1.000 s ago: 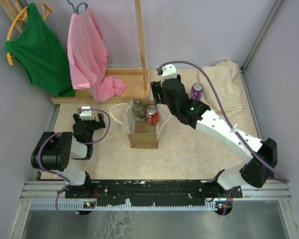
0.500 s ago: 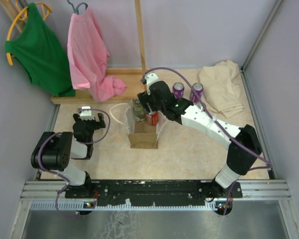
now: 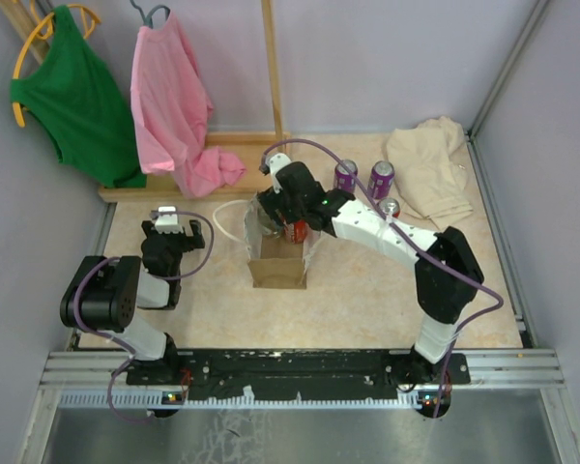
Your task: Take the beverage out of the canvas bag
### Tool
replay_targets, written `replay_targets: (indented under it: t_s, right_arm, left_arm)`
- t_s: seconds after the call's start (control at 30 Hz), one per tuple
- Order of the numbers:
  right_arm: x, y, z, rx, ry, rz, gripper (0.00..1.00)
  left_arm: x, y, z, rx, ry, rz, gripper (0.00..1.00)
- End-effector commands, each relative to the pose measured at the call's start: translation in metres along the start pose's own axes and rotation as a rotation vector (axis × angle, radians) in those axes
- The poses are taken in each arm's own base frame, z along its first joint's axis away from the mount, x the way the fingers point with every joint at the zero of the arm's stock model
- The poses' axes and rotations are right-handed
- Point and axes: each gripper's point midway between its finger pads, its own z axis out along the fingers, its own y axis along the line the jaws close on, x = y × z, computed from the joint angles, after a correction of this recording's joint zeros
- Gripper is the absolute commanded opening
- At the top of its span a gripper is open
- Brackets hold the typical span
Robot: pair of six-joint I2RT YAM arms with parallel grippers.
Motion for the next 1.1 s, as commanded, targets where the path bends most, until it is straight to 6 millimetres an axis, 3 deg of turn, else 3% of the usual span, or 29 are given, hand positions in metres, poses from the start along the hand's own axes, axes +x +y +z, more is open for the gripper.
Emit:
replay_targets:
  t_s: [0.0,0.27,0.6,1.07]
  right_arm:
    - [-0.019,0.001,0.003,0.009,-0.036,-0.011,0.79]
    - [0.002,-0.007,0.021,0.073,0.025,-0.019,0.8]
    - [0.024,-0.007,0.029,0.083,0.066,-0.01,0.8]
    - [0.021,-0.024,0.017,0.192,0.045,-0.012,0.8]
  left_arm:
    - [-0.013,-0.003,0.005,0.015,-0.049,0.001,1.0]
    - [-0.013,-0.004,0.005,0.015,-0.048,0.001,1.0]
    - [-0.013,-0.003,0.005,0.015,-0.048,0.001,1.0]
    - [-0.013,-0.003,0.005,0.014,-0.048,0.001,1.0]
